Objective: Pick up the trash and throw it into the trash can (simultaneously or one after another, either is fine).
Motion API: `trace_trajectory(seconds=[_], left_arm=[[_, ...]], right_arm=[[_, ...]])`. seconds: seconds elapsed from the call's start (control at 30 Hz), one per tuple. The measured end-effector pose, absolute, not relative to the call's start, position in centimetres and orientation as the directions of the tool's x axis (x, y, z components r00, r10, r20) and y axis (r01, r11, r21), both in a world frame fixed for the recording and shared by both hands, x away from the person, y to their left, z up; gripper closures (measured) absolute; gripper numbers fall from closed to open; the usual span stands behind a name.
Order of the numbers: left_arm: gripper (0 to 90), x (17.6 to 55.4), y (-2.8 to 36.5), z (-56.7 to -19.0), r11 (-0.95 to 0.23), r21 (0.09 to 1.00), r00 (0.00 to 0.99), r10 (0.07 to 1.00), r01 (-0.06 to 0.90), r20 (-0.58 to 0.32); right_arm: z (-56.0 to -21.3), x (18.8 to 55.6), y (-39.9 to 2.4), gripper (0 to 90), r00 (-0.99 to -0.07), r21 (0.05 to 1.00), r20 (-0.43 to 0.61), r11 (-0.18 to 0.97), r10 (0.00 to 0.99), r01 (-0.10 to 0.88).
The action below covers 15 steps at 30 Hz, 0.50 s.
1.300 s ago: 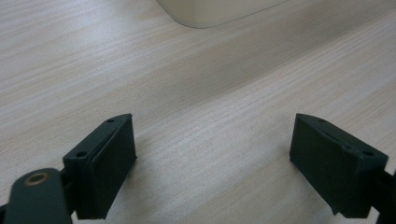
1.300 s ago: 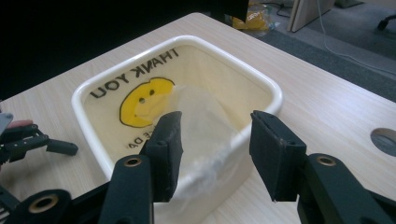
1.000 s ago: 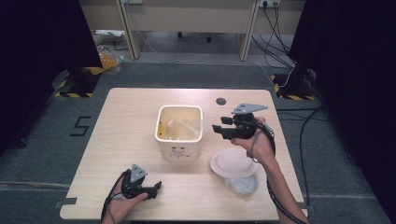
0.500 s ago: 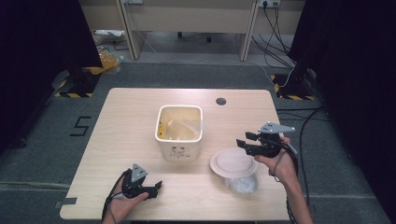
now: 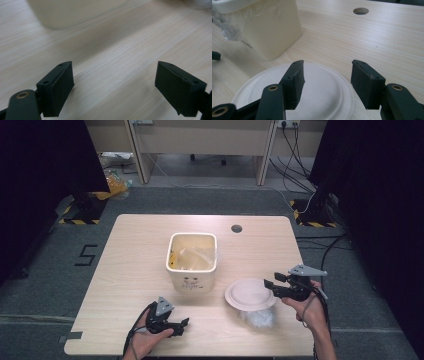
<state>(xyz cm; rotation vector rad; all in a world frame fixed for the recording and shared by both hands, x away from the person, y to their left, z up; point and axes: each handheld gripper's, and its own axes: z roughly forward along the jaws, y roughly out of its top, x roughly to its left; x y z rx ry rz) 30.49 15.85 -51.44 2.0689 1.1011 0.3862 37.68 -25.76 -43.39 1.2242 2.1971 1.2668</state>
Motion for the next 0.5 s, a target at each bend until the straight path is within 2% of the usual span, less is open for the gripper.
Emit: trace_trajectory(seconds=[0.5], left_arm=[[15.1, 31.3, 10.5, -50.3, -0.414, 0.748, 0.678, 0.732, 0.519, -0.065]], right_arm=[[-44.6, 37.4, -26.2, 42.1, -0.562, 0.804, 0.145, 0.234, 0.814, 0.547]])
